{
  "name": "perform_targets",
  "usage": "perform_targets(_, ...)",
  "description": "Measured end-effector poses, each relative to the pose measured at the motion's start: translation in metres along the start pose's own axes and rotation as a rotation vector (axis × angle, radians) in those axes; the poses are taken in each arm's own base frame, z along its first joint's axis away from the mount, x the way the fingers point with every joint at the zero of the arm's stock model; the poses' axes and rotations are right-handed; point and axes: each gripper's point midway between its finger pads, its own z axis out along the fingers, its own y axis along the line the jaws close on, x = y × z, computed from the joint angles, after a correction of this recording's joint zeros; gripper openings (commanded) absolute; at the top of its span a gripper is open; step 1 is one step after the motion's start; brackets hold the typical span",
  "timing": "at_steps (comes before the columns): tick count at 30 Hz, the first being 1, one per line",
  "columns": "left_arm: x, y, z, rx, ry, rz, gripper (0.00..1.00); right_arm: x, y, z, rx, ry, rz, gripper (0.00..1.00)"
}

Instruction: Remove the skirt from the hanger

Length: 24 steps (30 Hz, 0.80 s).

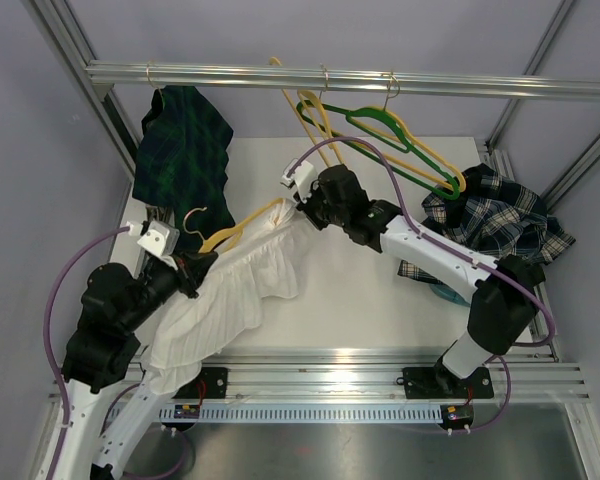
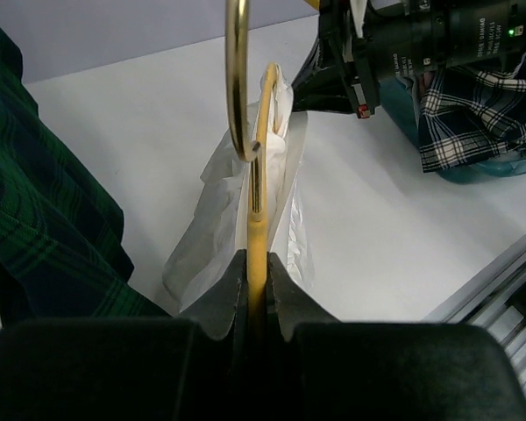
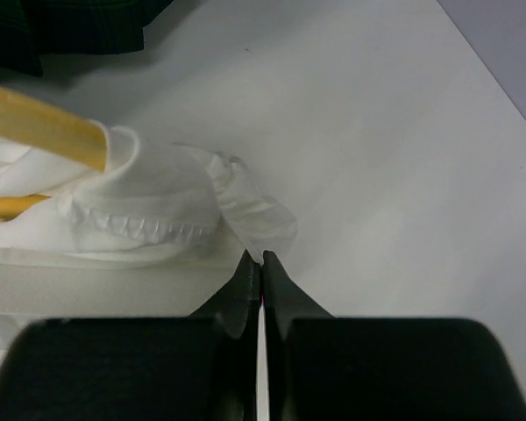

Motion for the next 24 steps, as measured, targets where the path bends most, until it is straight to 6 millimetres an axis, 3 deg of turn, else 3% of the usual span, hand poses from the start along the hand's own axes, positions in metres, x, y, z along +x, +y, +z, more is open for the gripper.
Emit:
perform_targets(9,0.012,0.003,0.013,-0.024,-0.016,-0.149,0.0,0.034,0.008,-0.003,-0.059,0.053,-0.013,0.0)
perform_targets(19,-0.006,0.016,0.009,-0.113,-0.108,-0.204,0.0,0.062,0.021,-0.006,-0.141,0.076,-0.055,0.0)
perform_targets(24,0.003,0.019,0.016,-0.122,-0.108,-0.241,0.0,0.073,0.028,-0.008,-0.171,0.082,-0.068,0.0)
